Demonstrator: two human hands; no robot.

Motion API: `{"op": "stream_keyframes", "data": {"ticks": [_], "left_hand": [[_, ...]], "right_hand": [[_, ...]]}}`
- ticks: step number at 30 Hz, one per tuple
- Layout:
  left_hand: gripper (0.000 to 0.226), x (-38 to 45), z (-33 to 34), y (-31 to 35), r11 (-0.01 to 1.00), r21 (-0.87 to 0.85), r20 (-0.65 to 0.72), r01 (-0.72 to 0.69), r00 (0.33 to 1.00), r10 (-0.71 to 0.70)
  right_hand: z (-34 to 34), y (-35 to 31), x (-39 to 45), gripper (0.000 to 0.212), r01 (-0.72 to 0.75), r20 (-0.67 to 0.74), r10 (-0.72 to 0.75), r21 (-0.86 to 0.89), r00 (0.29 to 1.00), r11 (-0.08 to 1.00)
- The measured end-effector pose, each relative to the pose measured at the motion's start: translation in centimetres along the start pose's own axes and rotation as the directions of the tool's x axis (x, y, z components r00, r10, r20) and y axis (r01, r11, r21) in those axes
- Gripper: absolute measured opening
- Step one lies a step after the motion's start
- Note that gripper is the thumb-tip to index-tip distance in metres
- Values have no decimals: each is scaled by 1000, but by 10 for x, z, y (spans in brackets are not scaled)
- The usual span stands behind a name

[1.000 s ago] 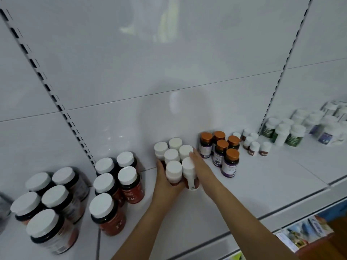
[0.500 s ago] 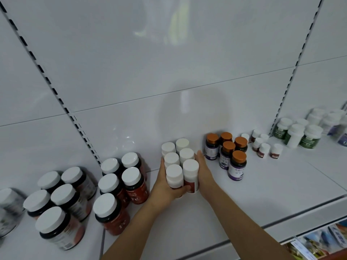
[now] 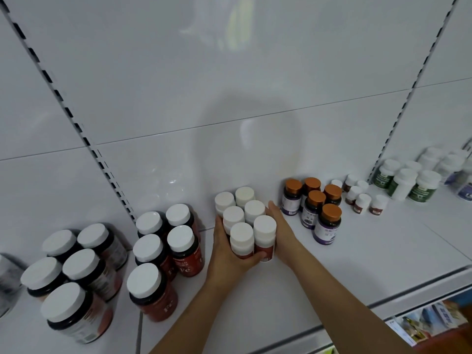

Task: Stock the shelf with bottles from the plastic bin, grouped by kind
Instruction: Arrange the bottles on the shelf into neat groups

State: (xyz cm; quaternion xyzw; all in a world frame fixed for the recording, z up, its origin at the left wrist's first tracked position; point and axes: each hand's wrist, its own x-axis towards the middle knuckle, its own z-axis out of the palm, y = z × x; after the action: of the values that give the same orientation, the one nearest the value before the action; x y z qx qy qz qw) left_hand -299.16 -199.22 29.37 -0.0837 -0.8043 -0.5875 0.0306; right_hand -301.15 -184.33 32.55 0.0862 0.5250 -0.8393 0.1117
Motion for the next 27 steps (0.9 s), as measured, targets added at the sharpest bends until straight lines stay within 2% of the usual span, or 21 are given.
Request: {"op": "stream_keyframes", "data": {"ticks": [9,12,16,19,22,25,27], "left_hand": [[134,1,-3,4,998,-61,64,-32,997,36],[140,-7,-8,6,997,-72,75,-2,997,7],[126,-39,-17,33,1000,-22,15,-14,1000,15],[94,-57,-18,58,985,99,-167,-141,974,156],[53,-70,-15,81,939,174,-286,-297,897,337],[31,-72,-1,100,907,140,-178,-397,891,418],[29,-68,15,107,890,142,-79,-433,892,446]], "right_hand": [[7,-7,-10,58,35,-45,-39,-71,998,997],[11,-13,-19,58,41,-25,-46,-168,999,985],[8,-26,-34,51,108,-116,-160,-363,980,926],[3,-44,-53,29,234,-172,-349,-471,921,851],[1,-60,-87,33,442,-88,-614,-615,784,653],[-22,-76,-100,26,519,-32,-741,-693,671,500],[-41,-90,-100,23,476,-96,-749,-717,656,509]]}}
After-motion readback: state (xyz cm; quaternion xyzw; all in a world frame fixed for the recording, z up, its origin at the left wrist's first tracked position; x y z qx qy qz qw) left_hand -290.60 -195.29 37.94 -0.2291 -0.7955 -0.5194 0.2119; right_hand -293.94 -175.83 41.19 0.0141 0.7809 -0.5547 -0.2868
